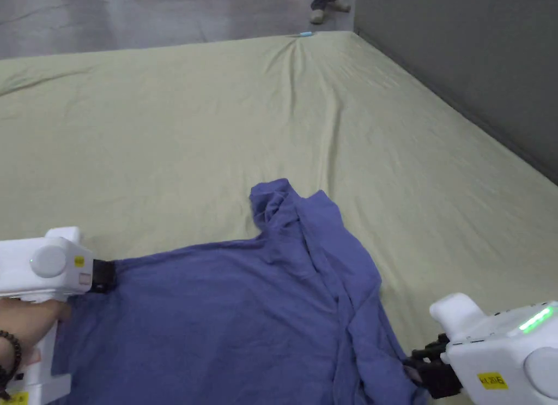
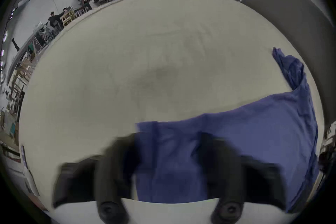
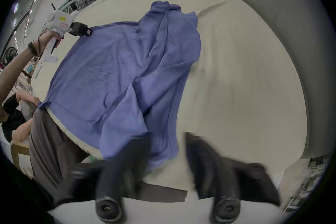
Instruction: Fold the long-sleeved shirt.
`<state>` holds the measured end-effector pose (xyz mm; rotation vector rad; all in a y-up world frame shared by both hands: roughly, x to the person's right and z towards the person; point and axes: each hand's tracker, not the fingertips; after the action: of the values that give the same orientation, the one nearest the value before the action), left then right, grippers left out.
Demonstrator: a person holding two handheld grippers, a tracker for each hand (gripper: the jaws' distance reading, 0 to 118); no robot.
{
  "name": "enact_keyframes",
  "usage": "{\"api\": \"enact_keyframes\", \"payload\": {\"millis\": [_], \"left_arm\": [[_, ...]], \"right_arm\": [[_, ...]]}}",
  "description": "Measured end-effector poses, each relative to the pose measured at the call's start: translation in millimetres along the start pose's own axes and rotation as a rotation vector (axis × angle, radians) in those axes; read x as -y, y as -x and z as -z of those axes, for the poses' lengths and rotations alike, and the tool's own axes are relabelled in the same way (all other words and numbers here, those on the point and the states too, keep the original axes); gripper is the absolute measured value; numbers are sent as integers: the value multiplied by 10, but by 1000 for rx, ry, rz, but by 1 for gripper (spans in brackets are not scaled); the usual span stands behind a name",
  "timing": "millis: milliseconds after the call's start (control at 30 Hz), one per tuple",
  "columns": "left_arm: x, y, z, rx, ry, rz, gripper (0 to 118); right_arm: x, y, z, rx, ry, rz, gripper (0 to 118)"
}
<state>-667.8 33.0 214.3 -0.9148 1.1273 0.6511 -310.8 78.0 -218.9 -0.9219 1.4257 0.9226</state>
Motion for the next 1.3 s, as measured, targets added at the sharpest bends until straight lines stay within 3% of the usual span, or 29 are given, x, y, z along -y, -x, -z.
{"api": "enact_keyframes", "payload": {"millis": [33,67,333,433,667,833,967,1033,1133,1167,1233,1267,1300], "left_arm": [[6,-9,-97,-1,-28,15,18],[14,-23,-177,48,-42,25,0],[-45,-122,-554,50,-38,11,0],[-61,-154,-597,56,-38,18,0],[-68,-214,-572,50,-29,44,0],[-56,-214,-547,56,-23,48,0],[-57,-194,-498,51,-12,43,0],[-53,-190,-486,58,-11,35,0],[-42,-194,-468,60,-7,26,0],[-38,-188,-456,63,-8,23,0],[-21,-181,-454,71,-8,24,0],[-14,-179,-452,72,-6,27,0],[-5,-173,-448,70,-4,31,0]], "right_arm": [[41,2,27,-12,16,1,72],[56,24,42,-18,29,0,79],[97,287,-2,-60,2,-41,78],[85,385,-19,-124,12,-77,78],[148,546,135,-82,74,-195,78],[146,528,198,-118,65,-163,78],[176,641,207,-114,105,-304,78],[181,687,265,-96,105,-308,78],[114,699,368,-87,130,-336,72],[84,694,334,-95,136,-332,58],[92,722,228,-101,96,-336,15],[98,717,200,-35,59,-342,15],[102,703,177,-61,93,-340,15]]}}
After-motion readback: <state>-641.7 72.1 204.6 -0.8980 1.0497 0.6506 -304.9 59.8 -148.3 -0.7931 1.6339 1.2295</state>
